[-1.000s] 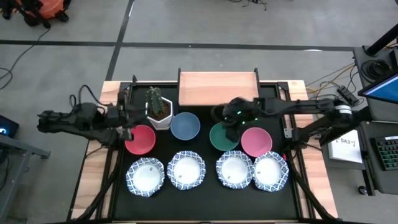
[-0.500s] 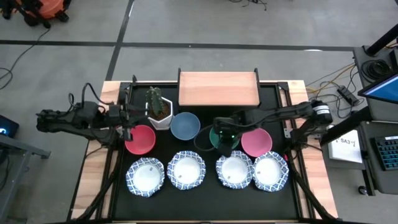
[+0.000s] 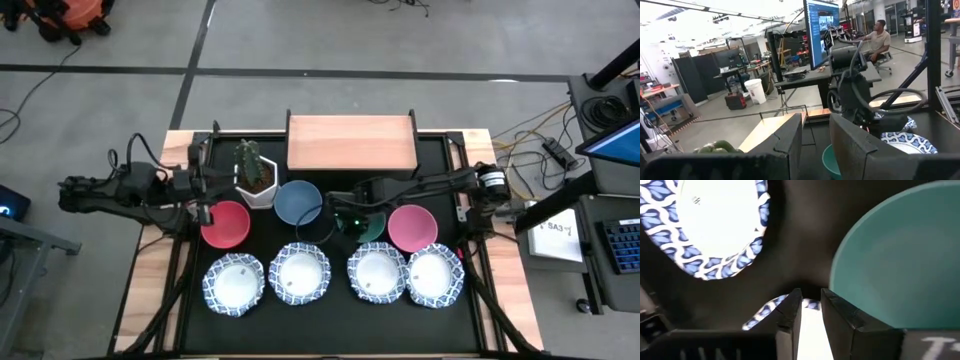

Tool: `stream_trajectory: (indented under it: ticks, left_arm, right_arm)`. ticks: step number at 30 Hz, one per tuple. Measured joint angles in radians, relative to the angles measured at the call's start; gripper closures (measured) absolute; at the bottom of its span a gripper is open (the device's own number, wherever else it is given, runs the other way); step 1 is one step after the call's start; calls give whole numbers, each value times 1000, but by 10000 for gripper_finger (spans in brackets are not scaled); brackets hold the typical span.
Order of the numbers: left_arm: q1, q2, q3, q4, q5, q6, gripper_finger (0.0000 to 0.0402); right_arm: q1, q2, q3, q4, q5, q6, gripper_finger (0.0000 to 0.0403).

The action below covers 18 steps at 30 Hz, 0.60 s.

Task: Place and stack bowls onto a shelf
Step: Put the green bowl on the shelf

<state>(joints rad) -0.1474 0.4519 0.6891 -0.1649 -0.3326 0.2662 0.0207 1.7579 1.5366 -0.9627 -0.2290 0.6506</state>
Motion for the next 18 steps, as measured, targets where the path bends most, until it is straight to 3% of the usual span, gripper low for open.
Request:
stream_trajectory:
  ticks: [9,18]
  left_arm:
    - [0,-3,0,16,-2,44,318]
    - [0,0,0,16,-62,51,318]
  right_arm:
    - [-14,32,34,-2,20,100,247]
    - [-10,47,31,5,128,146,246]
